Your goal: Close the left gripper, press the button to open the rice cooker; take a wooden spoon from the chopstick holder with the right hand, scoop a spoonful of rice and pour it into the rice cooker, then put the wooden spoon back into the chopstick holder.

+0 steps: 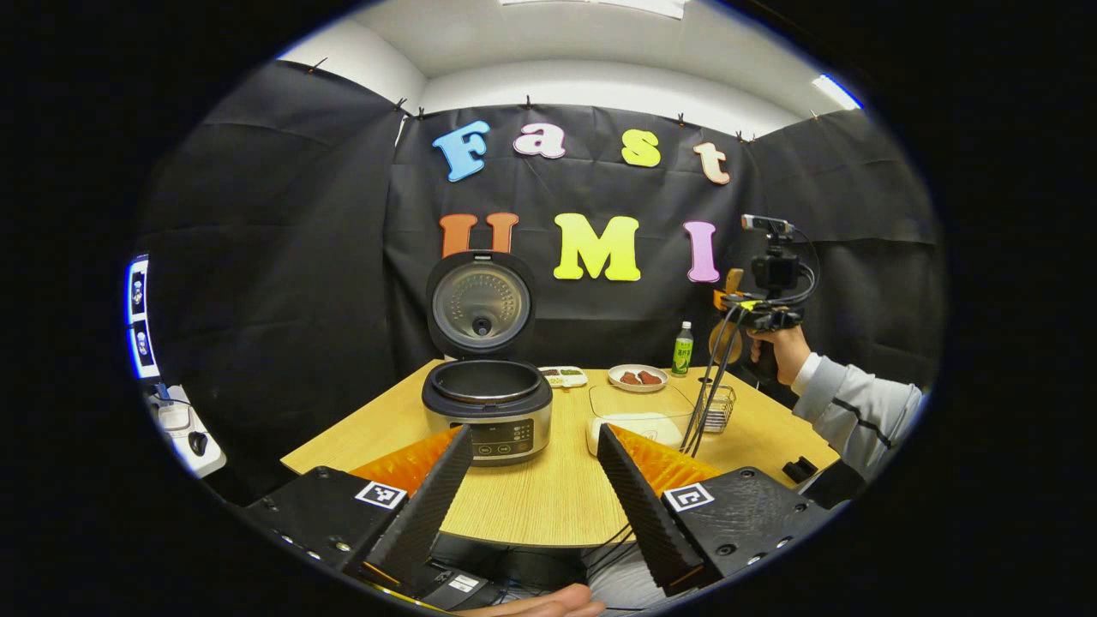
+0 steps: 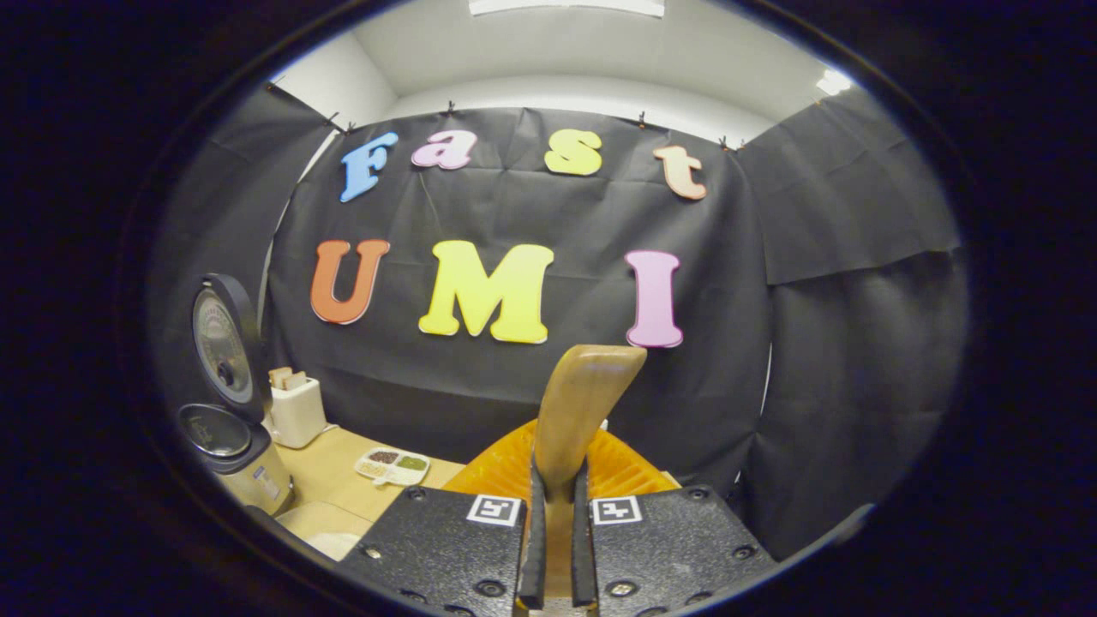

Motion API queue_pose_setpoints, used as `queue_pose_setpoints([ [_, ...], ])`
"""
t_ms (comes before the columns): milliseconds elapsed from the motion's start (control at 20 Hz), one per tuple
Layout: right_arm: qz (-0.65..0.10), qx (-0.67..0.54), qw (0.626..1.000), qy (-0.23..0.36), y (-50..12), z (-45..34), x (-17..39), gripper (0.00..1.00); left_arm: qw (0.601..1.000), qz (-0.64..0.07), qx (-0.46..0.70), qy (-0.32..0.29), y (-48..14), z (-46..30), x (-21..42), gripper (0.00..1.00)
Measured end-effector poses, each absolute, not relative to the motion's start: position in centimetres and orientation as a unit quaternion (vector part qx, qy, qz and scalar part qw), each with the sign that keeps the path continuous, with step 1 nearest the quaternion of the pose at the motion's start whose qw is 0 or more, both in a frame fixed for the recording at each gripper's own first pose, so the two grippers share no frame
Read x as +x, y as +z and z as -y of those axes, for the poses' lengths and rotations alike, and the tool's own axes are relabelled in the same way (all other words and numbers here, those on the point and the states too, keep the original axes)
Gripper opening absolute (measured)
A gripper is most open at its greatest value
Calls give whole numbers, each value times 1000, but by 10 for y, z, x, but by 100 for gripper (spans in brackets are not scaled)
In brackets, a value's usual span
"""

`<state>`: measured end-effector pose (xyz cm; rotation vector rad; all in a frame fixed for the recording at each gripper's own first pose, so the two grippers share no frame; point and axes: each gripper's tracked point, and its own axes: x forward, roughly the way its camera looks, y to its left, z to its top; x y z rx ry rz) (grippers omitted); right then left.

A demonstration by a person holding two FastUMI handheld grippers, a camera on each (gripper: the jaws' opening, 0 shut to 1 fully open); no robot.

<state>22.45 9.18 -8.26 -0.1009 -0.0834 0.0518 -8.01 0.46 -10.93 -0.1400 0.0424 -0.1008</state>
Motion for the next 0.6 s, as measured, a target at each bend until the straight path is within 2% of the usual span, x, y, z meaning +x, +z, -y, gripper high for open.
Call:
queue_pose_setpoints([
  [300, -8, 9, 1000, 19, -137, -64, 245, 18, 996, -23, -66, -47, -102, 2, -68, 94],
  [450, -15, 31, 999, 39, -150, -61, 247, 22, 996, -26, -69, -40, -97, 2, -51, 94],
  [500, -12, 37, 999, 34, -150, -53, 246, 35, 996, -27, -75, -38, -95, 2, -43, 94],
  [600, -3, 39, 999, 20, -146, -39, 242, 68, 995, -32, -91, -39, -90, 2, -28, 94],
])
